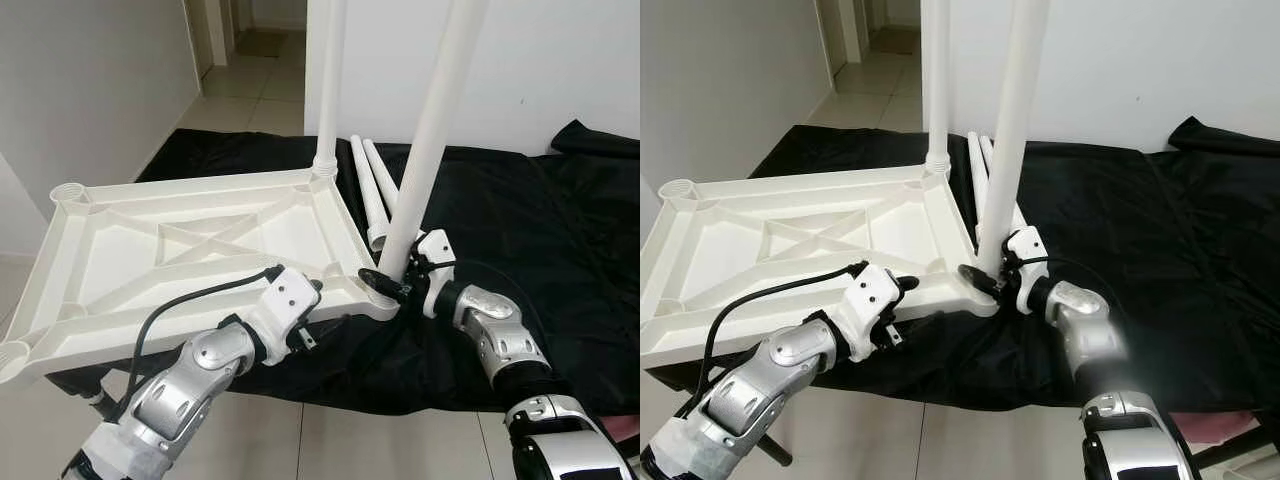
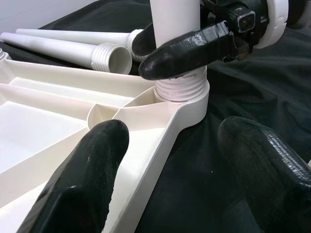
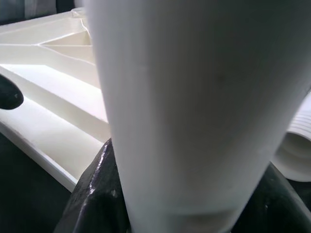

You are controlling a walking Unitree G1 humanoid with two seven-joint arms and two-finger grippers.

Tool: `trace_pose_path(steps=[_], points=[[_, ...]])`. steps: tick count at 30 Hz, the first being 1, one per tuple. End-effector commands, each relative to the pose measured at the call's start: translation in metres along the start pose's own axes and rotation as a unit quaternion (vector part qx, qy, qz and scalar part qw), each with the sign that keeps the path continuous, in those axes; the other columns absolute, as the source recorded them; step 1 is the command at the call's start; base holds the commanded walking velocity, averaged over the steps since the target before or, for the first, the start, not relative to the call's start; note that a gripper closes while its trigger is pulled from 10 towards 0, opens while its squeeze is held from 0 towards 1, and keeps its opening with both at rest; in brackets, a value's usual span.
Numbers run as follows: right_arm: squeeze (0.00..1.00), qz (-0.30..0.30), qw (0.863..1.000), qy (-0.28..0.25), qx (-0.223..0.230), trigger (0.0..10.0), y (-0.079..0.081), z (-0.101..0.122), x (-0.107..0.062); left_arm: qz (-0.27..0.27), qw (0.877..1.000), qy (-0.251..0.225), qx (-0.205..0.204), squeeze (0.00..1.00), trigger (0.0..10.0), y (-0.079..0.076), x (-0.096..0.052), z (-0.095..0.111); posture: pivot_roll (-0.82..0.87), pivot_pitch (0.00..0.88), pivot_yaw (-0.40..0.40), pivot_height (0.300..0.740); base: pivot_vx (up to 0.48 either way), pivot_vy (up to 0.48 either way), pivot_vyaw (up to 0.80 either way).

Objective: Building children table

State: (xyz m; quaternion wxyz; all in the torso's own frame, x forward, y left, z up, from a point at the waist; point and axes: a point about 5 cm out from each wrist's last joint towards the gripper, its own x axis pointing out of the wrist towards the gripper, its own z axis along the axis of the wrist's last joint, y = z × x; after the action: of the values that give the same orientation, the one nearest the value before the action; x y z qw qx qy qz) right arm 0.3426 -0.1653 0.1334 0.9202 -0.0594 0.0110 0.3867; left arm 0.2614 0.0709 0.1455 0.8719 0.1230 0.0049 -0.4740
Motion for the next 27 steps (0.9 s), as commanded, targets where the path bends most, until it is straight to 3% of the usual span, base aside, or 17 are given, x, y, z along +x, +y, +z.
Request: trace_pose_path(steps=[1, 2, 5, 9, 10, 14, 15, 17, 18, 23, 27], points=[[0.00, -0.016, 1.000, 0.010, 0.024, 10.0, 0.000, -0.008, -0.004, -0.051, 0.999, 0.004, 0.007, 0.00, 10.0, -0.007, 0.000, 0.000, 0.02, 0.000, 0.000, 0.740, 0.000, 0.000, 0.00], [0.00, -0.058, 0.998, 0.008, 0.032, 10.0, -0.001, -0.008, -0.004, -0.051, 0.999, 0.004, 0.006, 0.00, 10.0, -0.007, 0.000, 0.001, 0.02, 0.000, 0.001, 0.740, 0.000, 0.000, 0.00], [0.00, -0.108, 0.993, 0.013, 0.046, 10.0, -0.001, -0.009, -0.003, -0.050, 0.999, 0.005, 0.005, 0.00, 10.0, -0.006, 0.000, -0.001, 0.02, 0.000, 0.000, 0.740, 0.000, 0.000, 0.00], [0.00, -0.141, 0.989, 0.006, 0.045, 10.0, 0.003, -0.007, -0.001, -0.051, 0.999, 0.004, 0.007, 0.00, 10.0, -0.006, 0.001, 0.001, 0.01, 0.001, 0.004, 0.740, 0.000, 0.000, 0.00], [0.00, -0.176, 0.983, 0.007, 0.060, 10.0, 0.005, -0.008, -0.001, -0.050, 0.999, 0.003, 0.005, 0.00, 10.0, -0.006, 0.001, 0.000, 0.01, 0.000, 0.003, 0.740, 0.000, 0.000, 0.00], [0.00, -0.216, 0.973, 0.011, 0.081, 10.0, 0.008, -0.009, -0.002, -0.049, 0.999, 0.003, 0.002, 0.00, 10.0, -0.006, 0.001, -0.001, 0.01, 0.000, 0.003, 0.740, 0.000, 0.000, 0.00], [0.00, -0.298, 0.950, 0.014, 0.091, 10.0, 0.030, -0.012, 0.002, -0.052, 0.999, 0.003, 0.003, 0.00, 10.0, -0.007, 0.003, 0.000, 0.00, 0.003, 0.000, 0.740, 0.000, 0.000, 0.00], [0.00, -0.321, 0.942, 0.014, 0.093, 10.0, 0.035, -0.012, 0.002, -0.052, 0.999, 0.003, 0.003, 0.00, 10.0, -0.007, 0.003, 0.000, 0.00, 0.003, 0.000, 0.740, 0.000, 0.000, 0.00], [0.00, -0.361, 0.925, 0.012, 0.118, 10.0, 0.049, -0.012, 0.005, -0.054, 0.999, 0.002, 0.004, 0.00, 10.0, -0.007, 0.003, 0.001, 0.01, 0.008, -0.007, 0.740, 0.000, 0.000, 0.00], [0.00, -0.404, 0.904, 0.013, 0.138, 10.0, 0.065, -0.011, 0.008, -0.053, 0.999, 0.002, 0.004, 0.00, 10.0, -0.007, 0.003, 0.001, 0.01, 0.008, -0.007, 0.740, 0.000, 0.000, 0.00], [0.00, -0.405, 0.906, 0.001, 0.123, 10.0, 0.068, -0.003, 0.008, -0.054, 0.999, 0.004, 0.003, 0.00, 10.0, -0.007, 0.001, 0.000, 0.01, 0.013, -0.008, 0.740, 0.000, 0.000, 0.00]])
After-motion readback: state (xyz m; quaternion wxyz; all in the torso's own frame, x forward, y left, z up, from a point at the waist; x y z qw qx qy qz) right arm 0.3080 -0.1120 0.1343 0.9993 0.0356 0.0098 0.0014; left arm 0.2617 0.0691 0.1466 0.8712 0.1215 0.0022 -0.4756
